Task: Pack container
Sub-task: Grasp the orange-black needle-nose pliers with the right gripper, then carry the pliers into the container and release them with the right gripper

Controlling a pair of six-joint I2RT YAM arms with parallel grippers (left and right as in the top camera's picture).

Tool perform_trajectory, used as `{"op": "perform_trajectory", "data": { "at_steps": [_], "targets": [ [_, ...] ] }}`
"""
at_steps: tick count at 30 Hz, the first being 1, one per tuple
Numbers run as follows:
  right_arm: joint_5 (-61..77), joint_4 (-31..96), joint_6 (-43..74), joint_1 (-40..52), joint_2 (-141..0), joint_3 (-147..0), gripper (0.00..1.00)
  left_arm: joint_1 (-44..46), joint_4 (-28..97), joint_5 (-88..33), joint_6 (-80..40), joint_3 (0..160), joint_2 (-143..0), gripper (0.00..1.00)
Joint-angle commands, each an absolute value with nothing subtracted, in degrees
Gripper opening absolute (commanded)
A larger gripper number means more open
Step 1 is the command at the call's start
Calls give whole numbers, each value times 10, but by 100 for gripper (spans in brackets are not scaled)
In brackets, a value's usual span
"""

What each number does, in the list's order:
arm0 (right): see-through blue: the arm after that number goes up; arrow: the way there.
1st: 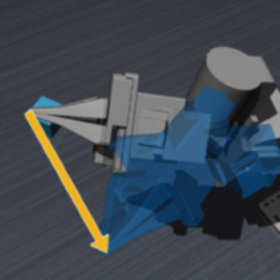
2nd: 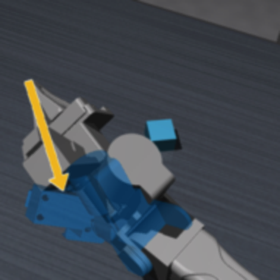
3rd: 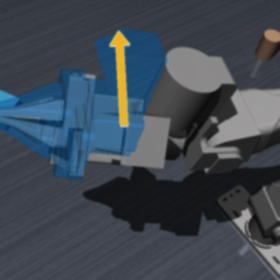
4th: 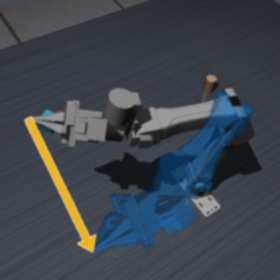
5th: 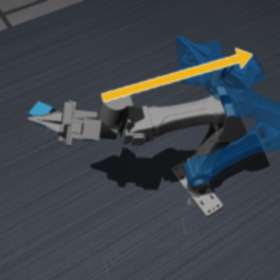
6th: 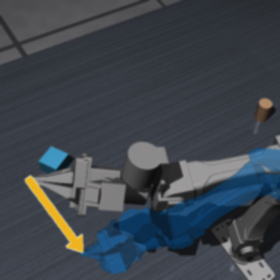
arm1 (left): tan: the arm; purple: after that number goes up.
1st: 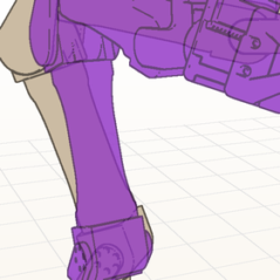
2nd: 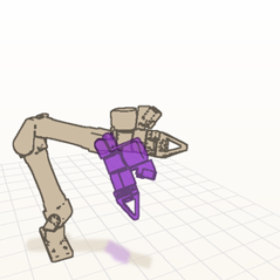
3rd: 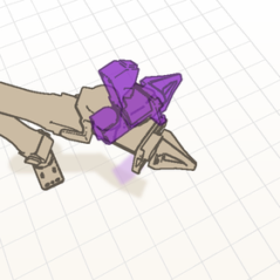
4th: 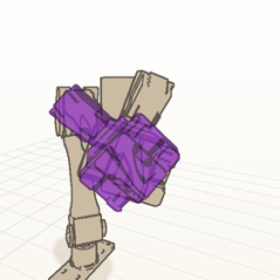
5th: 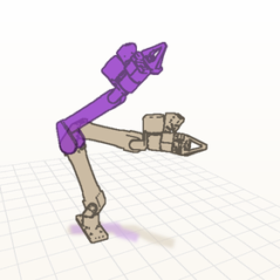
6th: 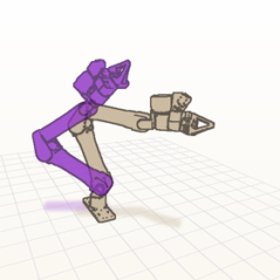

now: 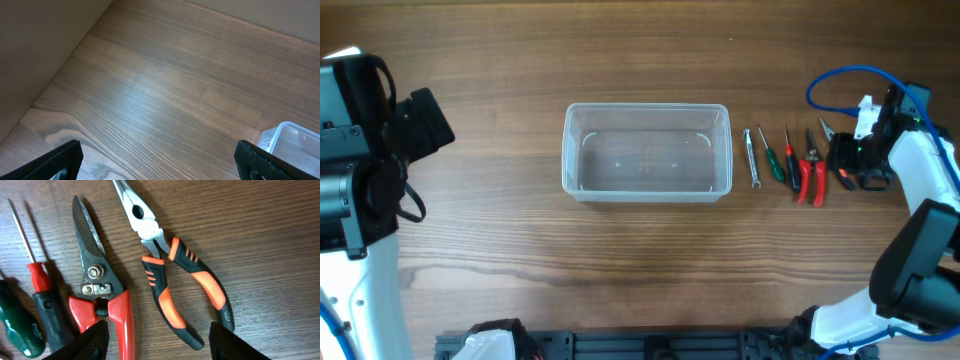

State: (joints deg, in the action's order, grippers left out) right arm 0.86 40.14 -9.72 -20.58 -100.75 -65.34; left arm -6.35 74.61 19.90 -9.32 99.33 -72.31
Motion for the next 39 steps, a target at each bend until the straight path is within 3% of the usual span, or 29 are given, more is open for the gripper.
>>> {"op": "perform_trajectory", "data": {
  "at_steps": [1,15,16,18,19,25,28,33,36,39],
  "targets": [
    [-23,384,-119,-206,-1034,-643,62,-67,746,209,-95,992,-717,100],
    [-30,342,-77,-206,-1122,-640,42,-67,746,209,-95,992,-717,100],
    [-29,340,-73,-206,-1132,-640,38,-67,746,209,-95,992,-717,100],
    [-15,338,-64,-206,-1146,-640,12,-67,746,209,-95,992,-717,100],
    [1,335,-64,-206,-1146,-640,4,-67,746,209,-95,992,-717,100],
    [-4,341,-64,-206,-1108,-663,4,-67,746,209,-95,992,-717,100],
    [9,353,-34,-204,-995,-698,4,-67,746,209,-95,992,-717,100],
    [214,419,31,-157,-801,-775,4,-67,746,209,-95,992,-717,100],
    [258,455,-51,-12,-690,-780,4,-67,746,209,-95,992,-717,100],
    [248,483,-140,156,-669,-779,4,-67,746,209,-95,992,-717,100]
  ]
}}
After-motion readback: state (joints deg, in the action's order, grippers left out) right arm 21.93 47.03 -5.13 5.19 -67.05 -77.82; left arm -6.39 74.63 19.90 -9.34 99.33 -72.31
